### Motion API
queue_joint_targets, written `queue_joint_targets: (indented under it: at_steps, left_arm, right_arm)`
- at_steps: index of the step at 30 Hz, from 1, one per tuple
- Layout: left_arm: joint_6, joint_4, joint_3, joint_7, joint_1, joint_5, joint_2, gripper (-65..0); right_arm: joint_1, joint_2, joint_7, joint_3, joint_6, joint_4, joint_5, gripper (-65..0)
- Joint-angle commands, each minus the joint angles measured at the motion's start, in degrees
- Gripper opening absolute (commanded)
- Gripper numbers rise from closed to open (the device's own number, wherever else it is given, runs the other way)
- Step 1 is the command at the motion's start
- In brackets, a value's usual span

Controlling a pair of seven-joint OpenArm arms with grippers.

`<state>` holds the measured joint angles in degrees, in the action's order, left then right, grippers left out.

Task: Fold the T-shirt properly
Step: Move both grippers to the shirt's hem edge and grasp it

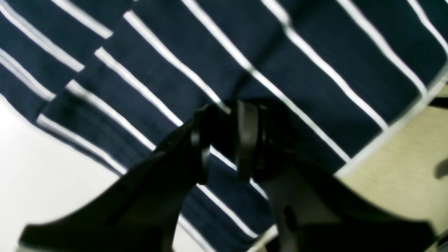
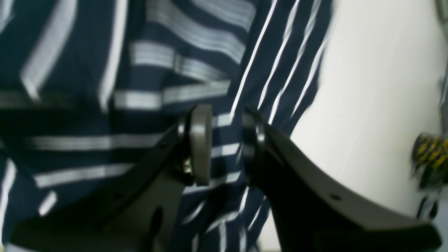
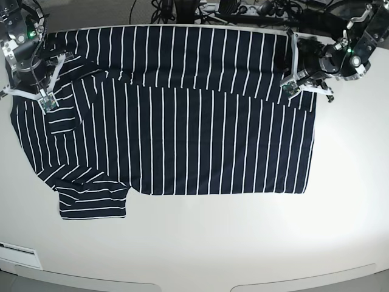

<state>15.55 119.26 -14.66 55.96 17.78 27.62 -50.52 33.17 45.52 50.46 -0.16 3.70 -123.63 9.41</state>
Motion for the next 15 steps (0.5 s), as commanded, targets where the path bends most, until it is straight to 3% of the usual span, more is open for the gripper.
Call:
queue_joint_targets:
  at_steps: [1,5,8,12,15]
  left_arm:
    - [-2.7,1.7,1.6,-1.1,-0.9,-3.1,-1.0,-49.8]
    - [-13.0,4.4,7.8,-3.6,-3.0,-8.9,-0.5,-49.8]
    - [-17.5,2.9,15.1,-3.7,-6.1,-8.6,1.0,-49.8]
    - [-16.9,-5.5,23.3,-4.2,-12.1,-3.5,3.9,-49.8]
    - [-11.9,-17.1,28.0,-5.0,-19.5,4.0,7.6,-49.8]
  right_arm:
    - [-0.6,0.9,-1.2,0.6,0.6,-1.1,-1.6,-46.8]
    - [-1.1,0.9,-2.0,0.6,1.5,-1.1,-3.5,-46.8]
    - [-1.0,0.9,-1.9,0.6,1.2,-1.1,-3.5,-46.7]
    - [-1.0,0.9,-2.1,0.6,1.2,-1.1,-3.5,-46.8]
    - [-1.0,0.9,-2.5,0.6,1.2,-1.1,-3.5,-46.8]
